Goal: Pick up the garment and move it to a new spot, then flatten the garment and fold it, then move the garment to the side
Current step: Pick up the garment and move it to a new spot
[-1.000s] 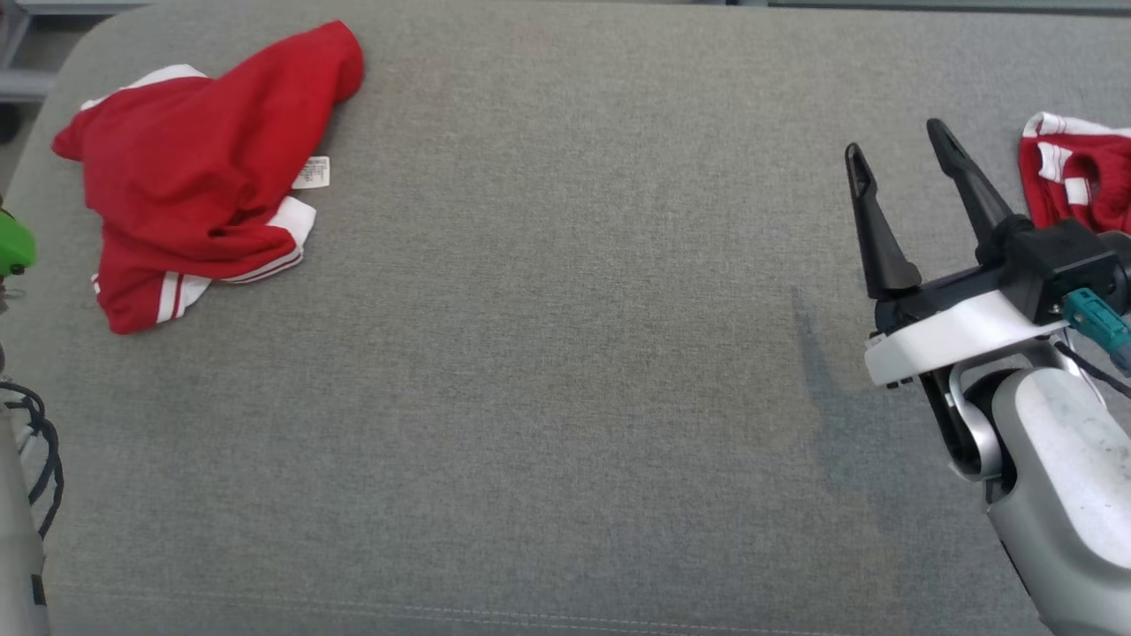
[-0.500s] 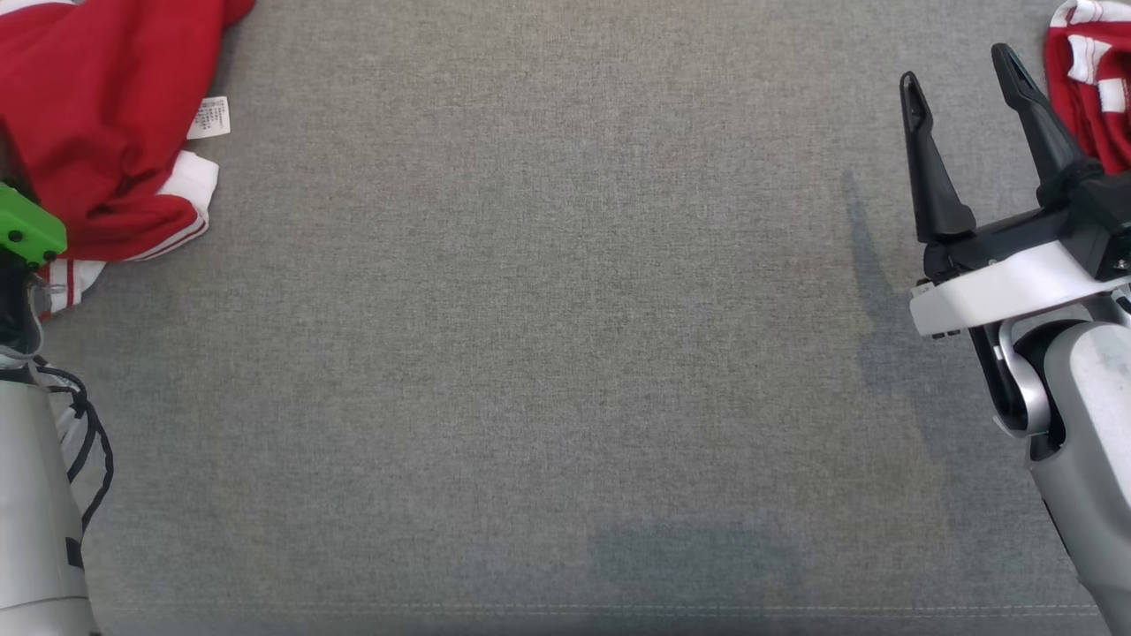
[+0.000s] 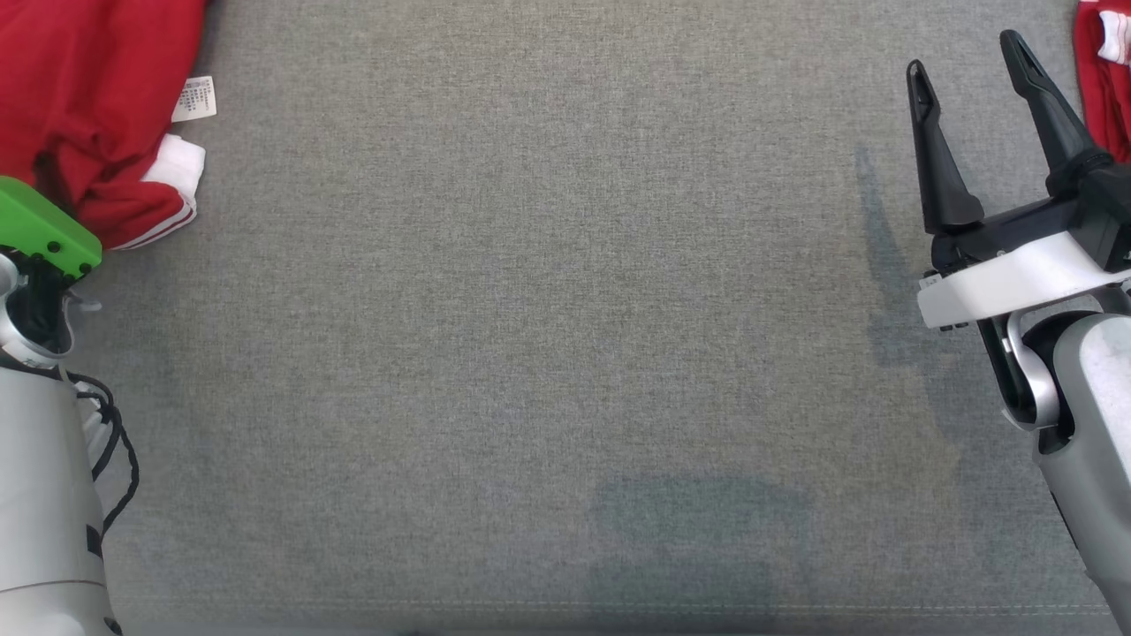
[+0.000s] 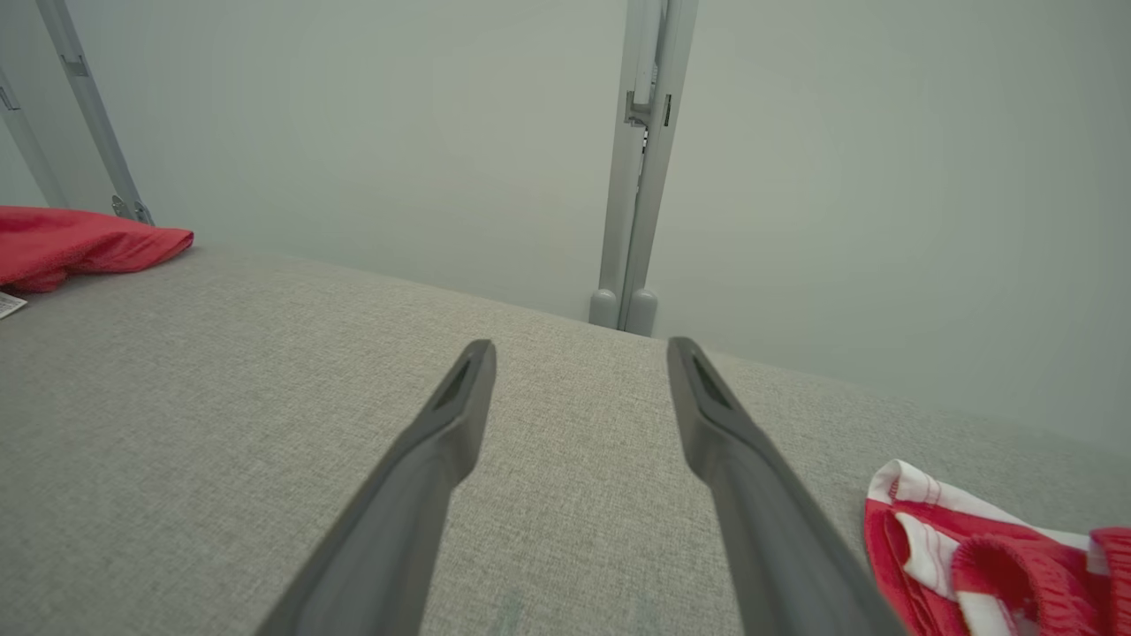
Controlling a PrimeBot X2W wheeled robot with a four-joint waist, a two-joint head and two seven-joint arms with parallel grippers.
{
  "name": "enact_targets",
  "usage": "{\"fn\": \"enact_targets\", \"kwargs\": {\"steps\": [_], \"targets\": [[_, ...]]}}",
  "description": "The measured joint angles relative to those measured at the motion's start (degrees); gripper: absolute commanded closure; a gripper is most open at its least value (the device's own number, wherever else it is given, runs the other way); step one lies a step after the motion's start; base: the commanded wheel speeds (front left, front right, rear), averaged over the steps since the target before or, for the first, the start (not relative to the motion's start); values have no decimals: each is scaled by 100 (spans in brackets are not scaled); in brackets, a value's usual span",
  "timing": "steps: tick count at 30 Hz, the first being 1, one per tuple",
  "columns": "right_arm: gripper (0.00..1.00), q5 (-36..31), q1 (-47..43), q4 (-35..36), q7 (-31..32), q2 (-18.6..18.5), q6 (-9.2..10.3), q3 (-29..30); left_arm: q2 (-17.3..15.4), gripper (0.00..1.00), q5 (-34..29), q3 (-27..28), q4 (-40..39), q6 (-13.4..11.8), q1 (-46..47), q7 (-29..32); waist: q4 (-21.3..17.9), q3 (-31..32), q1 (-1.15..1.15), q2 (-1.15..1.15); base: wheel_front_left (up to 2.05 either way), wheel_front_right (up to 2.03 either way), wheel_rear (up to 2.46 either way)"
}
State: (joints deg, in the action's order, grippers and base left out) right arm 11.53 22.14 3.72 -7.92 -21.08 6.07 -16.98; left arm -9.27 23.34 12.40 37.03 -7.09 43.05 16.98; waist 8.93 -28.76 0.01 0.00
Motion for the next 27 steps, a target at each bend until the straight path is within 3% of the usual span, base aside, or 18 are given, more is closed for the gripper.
{"fn": "enact_targets", "kwargs": {"steps": [4, 5, 6, 7, 17, 27], "targets": [[0, 0, 0, 20, 42, -10, 0, -3, 104, 0, 20, 7, 125, 0, 122, -48, -8, -33, 0, 0, 0, 0, 0], [0, 0, 0, 21, 42, -14, 0, -3, 115, 29, 20, 8, 147, 0, 132, -79, -11, -40, 0, 0, 0, 0, 0], [0, 0, 0, 21, 42, -16, 0, -3, 116, 69, 22, 9, 162, 0, 138, -105, -13, -46, 0, 0, 0, 0, 0], [0, 0, 0, 21, 42, -18, 0, -3, 116, 100, 29, 11, 183, 0, 153, -149, -14, -51, 0, 0, 0, 0, 0], [0, 1, 1, -60, -4, -27, 0, 25, 123, 100, 12, -31, 322, 86, 330, -748, 17, 45, 0, 0, 0, 0, 0], [0, 5, -17, -328, -172, 63, -2, -10, 120, 100, -89, -291, 357, 491, 516, -1367, 119, 425, 0, 0, 0, 0, 0]]}}
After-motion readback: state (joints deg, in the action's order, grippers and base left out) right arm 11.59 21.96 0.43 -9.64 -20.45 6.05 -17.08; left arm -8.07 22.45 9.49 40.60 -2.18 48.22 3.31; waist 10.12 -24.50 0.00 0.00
